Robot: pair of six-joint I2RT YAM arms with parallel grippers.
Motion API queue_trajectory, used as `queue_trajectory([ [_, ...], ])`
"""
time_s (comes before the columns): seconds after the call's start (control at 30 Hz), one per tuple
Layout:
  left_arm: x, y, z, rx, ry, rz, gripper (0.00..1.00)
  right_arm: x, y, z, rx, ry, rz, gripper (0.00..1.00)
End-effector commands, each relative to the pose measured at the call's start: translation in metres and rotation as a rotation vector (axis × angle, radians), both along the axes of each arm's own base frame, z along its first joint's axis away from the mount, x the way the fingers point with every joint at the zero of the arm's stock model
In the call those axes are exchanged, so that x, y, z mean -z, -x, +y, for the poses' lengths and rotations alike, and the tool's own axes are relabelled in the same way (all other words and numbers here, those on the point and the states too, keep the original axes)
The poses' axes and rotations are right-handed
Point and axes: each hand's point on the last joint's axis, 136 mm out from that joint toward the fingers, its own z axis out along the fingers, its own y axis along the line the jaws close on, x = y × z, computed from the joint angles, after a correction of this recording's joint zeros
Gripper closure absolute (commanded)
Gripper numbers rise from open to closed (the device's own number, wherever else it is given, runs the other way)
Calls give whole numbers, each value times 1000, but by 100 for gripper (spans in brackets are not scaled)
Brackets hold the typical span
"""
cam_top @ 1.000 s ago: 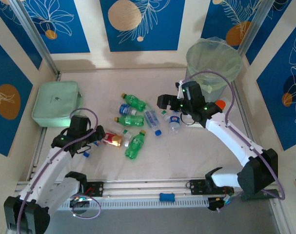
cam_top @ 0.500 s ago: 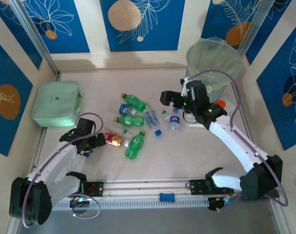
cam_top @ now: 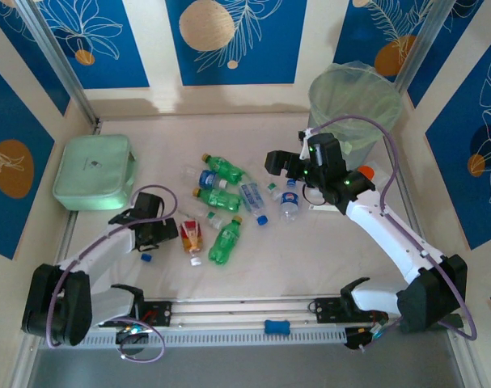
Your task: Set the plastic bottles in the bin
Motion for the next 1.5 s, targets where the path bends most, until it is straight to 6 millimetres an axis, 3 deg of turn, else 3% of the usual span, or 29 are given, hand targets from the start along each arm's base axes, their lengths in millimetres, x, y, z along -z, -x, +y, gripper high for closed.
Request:
queue_trajectory([
  [0.0, -4, -10, -2, 8, 14, -8, 8, -1, -1, -3, 19, -6, -8, 1],
  [0.23, 2, 0, 1, -4, 10, 10, 13, 2, -2, -4, 29, -11, -3, 1],
  [0.6, 0, -1, -2, 7, 22, -9, 46, 3, -1, -2, 23, -22, 9, 1],
  [0.73, -9, -4, -3, 16, 27, -37, 54, 5, 1, 0, 12, -34, 23, 1],
  [0.87, -40, -14, -11, 58, 66, -128, 54, 2, 5, 9, -33, -67, 21, 1],
  [1.23, -161, -41, -94, 296, 479, -535, 57, -14, 16, 66, -281, -280, 40, 1],
  [1.47, -196, -40, -151, 491, 549, -686, 57, -18, 28, 106, -425, -399, 71, 0],
])
